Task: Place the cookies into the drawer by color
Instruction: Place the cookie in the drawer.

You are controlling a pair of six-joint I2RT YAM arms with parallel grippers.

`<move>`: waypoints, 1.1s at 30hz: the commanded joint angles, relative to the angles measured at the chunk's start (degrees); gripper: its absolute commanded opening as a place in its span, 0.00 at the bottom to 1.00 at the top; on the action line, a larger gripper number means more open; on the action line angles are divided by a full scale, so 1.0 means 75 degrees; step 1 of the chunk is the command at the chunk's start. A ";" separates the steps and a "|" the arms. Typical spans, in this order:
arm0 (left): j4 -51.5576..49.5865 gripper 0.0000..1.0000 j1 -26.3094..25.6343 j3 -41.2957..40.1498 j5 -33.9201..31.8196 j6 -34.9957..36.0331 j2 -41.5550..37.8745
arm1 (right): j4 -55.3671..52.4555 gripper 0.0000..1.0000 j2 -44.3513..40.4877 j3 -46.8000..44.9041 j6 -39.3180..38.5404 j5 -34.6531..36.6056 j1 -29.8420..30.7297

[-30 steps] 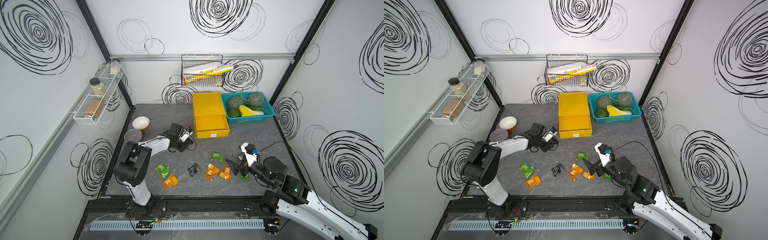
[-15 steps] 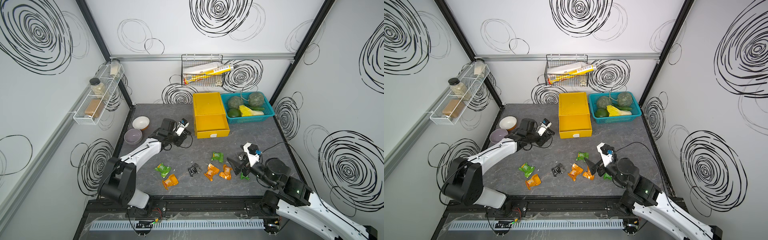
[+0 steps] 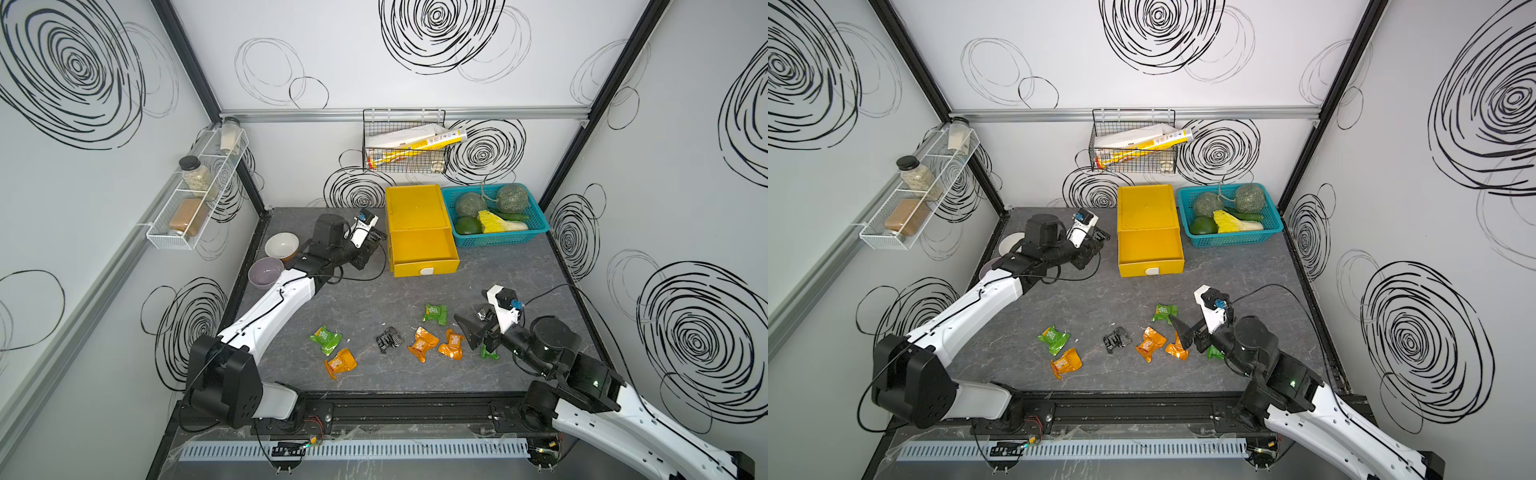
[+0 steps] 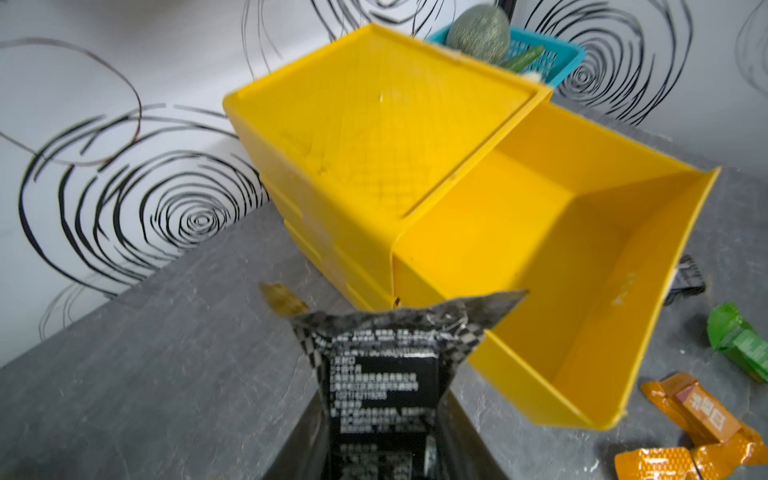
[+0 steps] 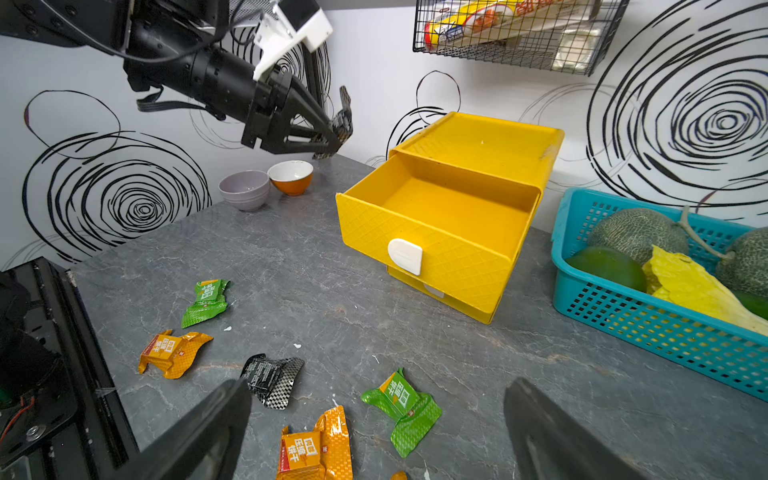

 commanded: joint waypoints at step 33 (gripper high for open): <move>0.0120 0.91 -0.1296 0.0732 -0.0078 -0.0231 0.0087 | 0.0141 1.00 0.0081 -0.0052 0.0095 0.0255 0.0037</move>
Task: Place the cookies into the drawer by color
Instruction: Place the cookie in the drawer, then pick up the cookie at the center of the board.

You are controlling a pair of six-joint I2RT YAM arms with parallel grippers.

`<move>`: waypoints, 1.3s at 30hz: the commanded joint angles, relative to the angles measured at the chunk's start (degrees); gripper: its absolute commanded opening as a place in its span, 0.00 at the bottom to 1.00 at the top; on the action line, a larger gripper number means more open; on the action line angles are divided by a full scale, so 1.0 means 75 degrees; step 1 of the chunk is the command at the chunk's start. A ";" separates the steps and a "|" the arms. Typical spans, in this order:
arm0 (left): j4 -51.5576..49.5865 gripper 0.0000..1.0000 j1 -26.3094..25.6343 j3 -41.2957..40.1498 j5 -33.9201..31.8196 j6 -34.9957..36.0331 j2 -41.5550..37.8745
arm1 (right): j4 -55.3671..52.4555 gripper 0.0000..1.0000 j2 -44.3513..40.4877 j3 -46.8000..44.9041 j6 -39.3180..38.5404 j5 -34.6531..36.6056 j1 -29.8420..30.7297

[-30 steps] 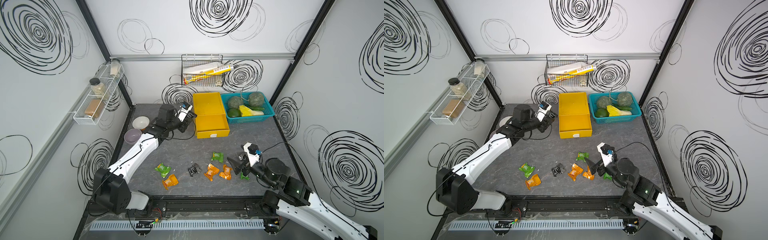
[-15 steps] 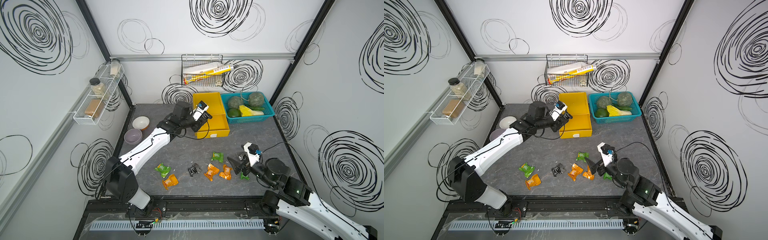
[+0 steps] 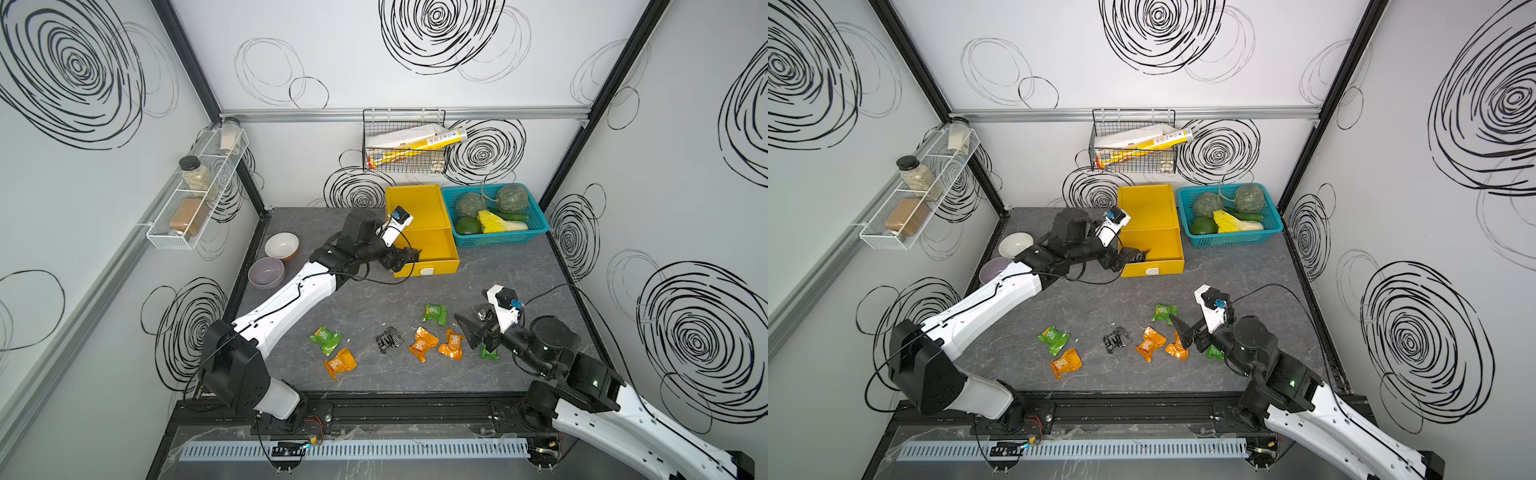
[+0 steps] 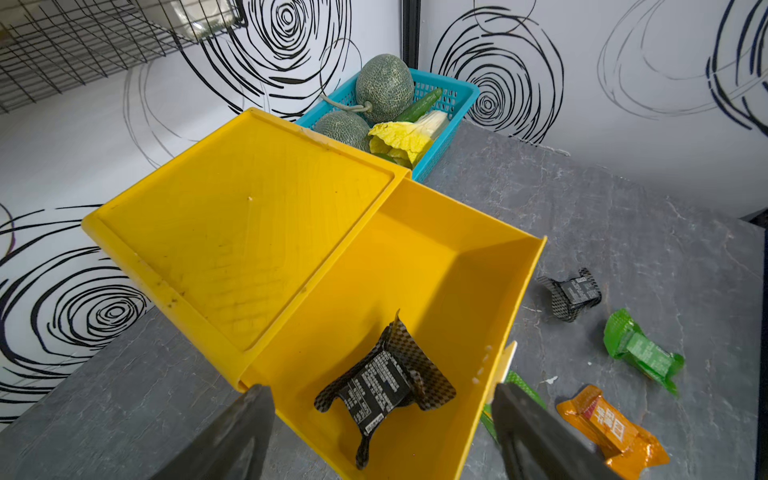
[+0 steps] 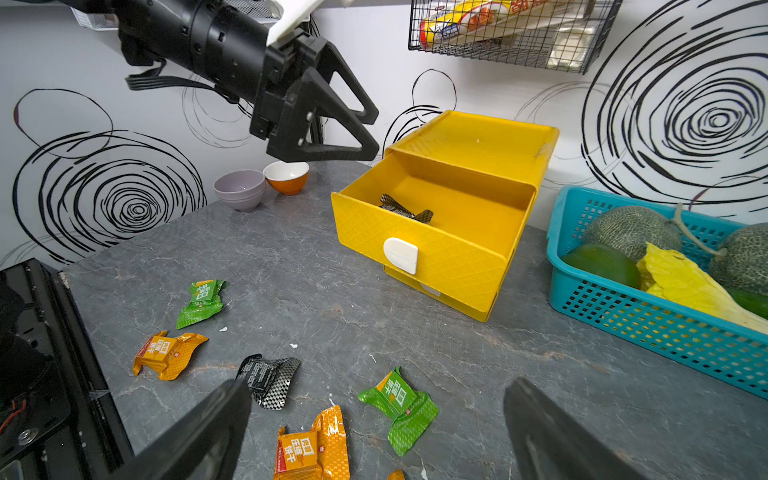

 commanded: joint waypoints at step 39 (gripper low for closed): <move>0.0362 0.99 0.2213 -0.5013 0.1736 0.0119 -0.4391 | -0.1983 0.99 0.1502 0.0180 0.5303 0.3467 -0.0014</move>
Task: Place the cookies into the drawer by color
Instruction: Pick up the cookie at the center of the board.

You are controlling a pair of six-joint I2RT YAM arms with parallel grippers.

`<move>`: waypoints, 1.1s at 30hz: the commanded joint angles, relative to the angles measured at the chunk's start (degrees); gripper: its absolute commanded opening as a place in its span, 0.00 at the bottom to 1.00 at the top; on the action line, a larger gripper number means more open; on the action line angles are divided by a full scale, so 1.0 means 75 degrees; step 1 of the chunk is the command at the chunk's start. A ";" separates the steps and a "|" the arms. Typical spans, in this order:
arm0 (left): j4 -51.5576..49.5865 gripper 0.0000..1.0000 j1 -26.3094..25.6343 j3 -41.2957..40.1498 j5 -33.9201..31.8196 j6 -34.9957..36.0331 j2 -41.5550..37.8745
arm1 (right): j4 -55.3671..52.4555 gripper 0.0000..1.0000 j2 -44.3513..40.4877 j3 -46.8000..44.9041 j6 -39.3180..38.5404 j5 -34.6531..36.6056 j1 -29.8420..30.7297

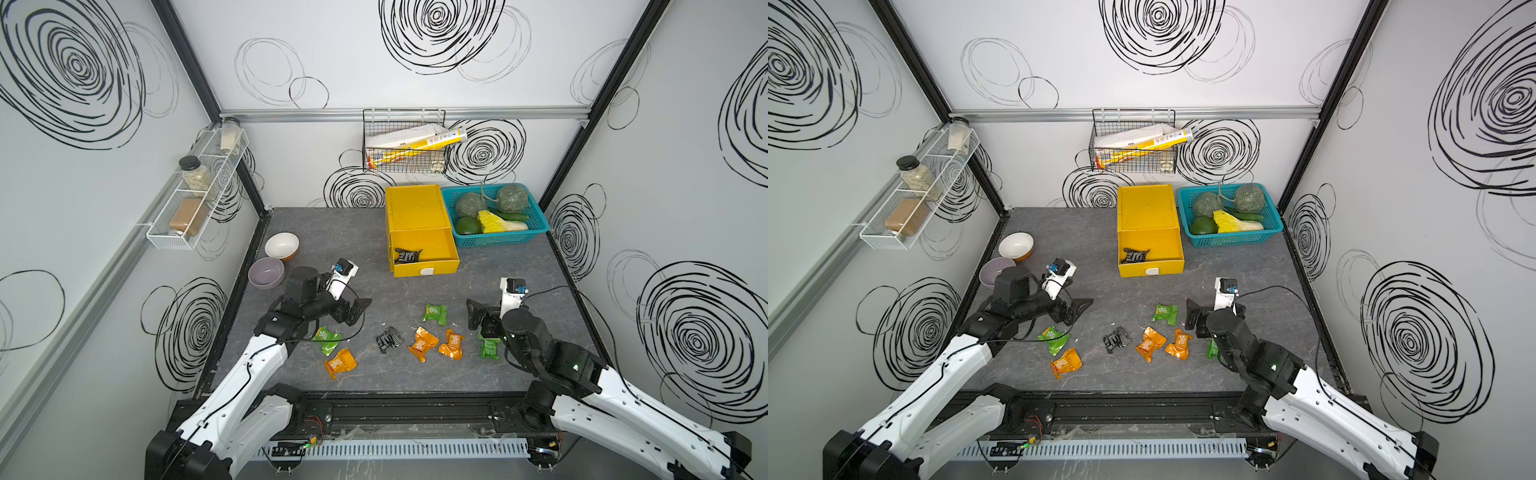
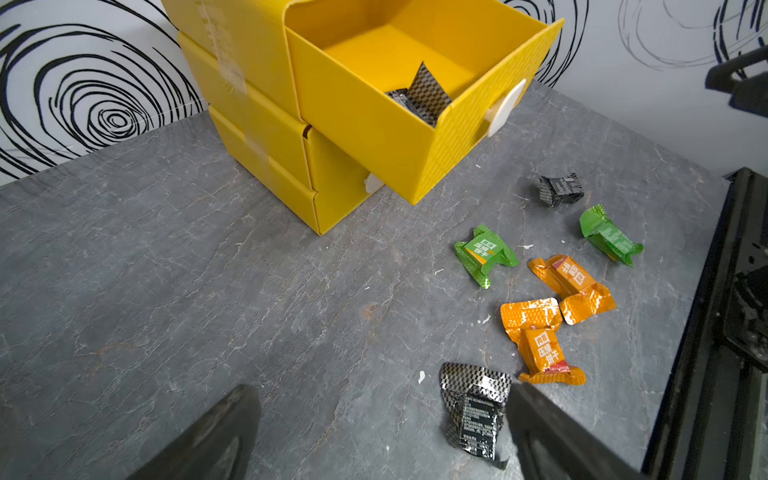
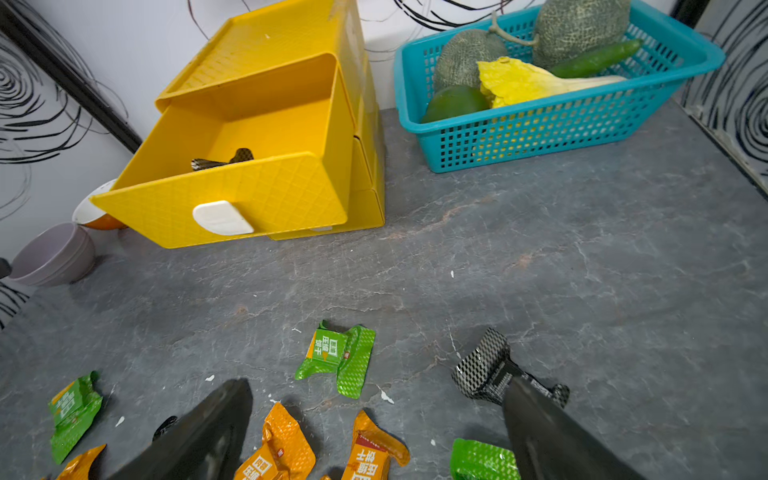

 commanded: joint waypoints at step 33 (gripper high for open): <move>0.0619 0.99 -0.0038 -0.0269 0.0902 0.0239 -0.0193 | 0.0831 1.00 0.3735 -0.0558 0.0453 -0.2818 -0.4102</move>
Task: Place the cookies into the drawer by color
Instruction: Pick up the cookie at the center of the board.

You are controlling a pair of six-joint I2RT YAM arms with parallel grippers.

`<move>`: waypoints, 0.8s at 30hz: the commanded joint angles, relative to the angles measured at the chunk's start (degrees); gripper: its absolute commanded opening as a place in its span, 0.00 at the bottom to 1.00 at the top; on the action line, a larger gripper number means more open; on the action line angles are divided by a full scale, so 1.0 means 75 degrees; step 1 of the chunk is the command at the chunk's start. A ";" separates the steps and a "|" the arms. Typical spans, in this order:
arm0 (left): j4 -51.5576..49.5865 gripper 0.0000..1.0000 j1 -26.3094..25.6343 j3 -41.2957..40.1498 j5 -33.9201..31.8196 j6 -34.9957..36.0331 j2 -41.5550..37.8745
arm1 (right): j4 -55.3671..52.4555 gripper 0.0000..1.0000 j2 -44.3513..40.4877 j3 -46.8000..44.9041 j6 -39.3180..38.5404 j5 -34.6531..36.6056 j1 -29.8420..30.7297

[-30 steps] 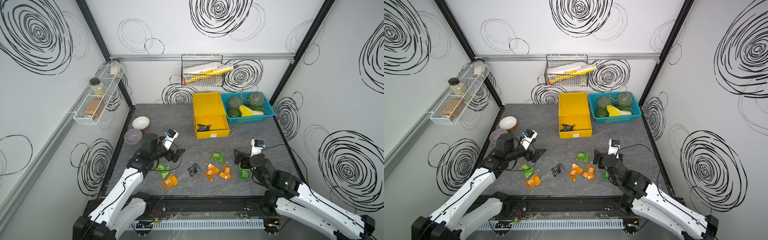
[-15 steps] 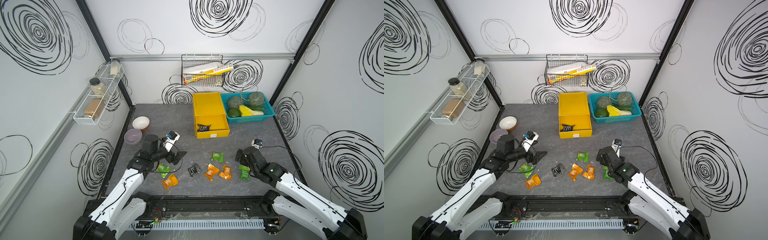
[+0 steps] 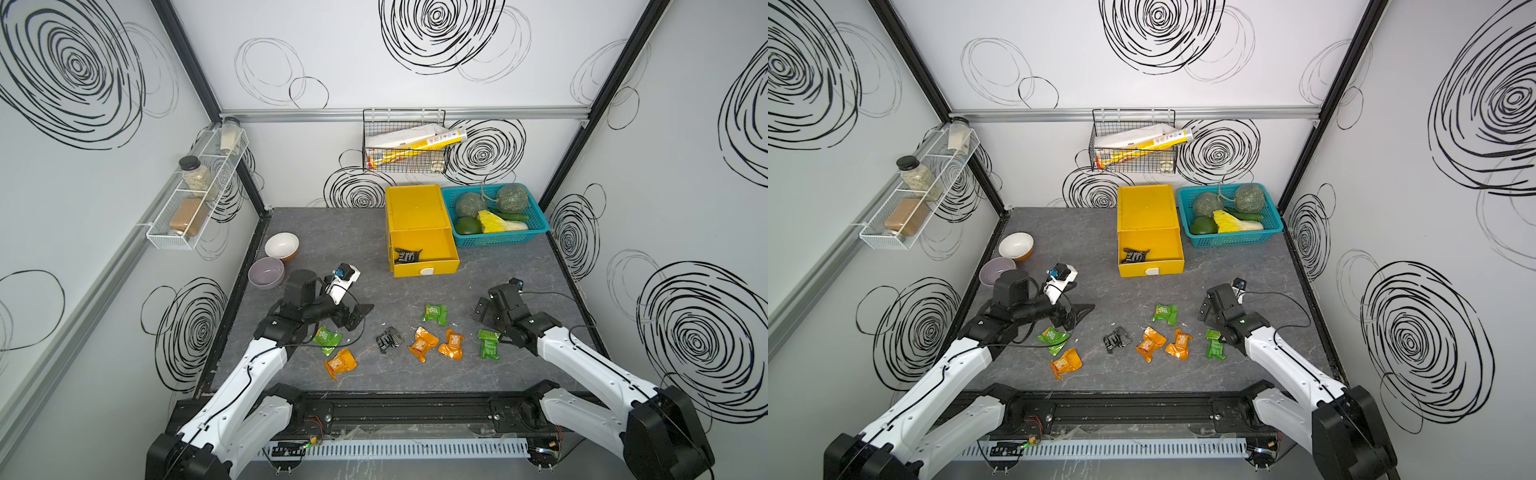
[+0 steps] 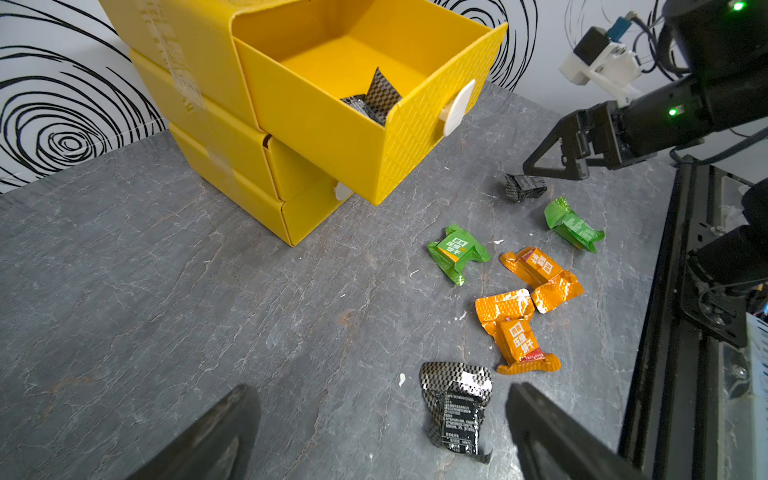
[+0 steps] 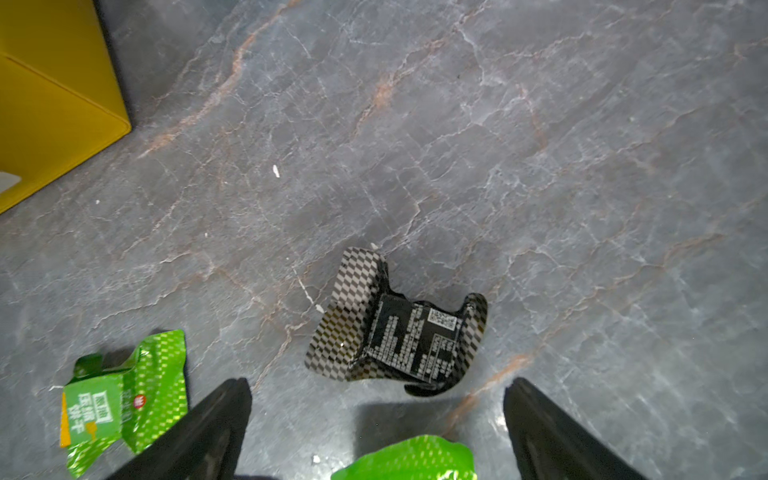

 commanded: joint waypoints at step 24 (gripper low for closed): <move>0.0381 0.99 -0.0017 0.0001 0.0192 -0.0075 -0.0100 | 0.1198 0.99 0.2140 0.0050 -0.0676 -0.0404 -0.0691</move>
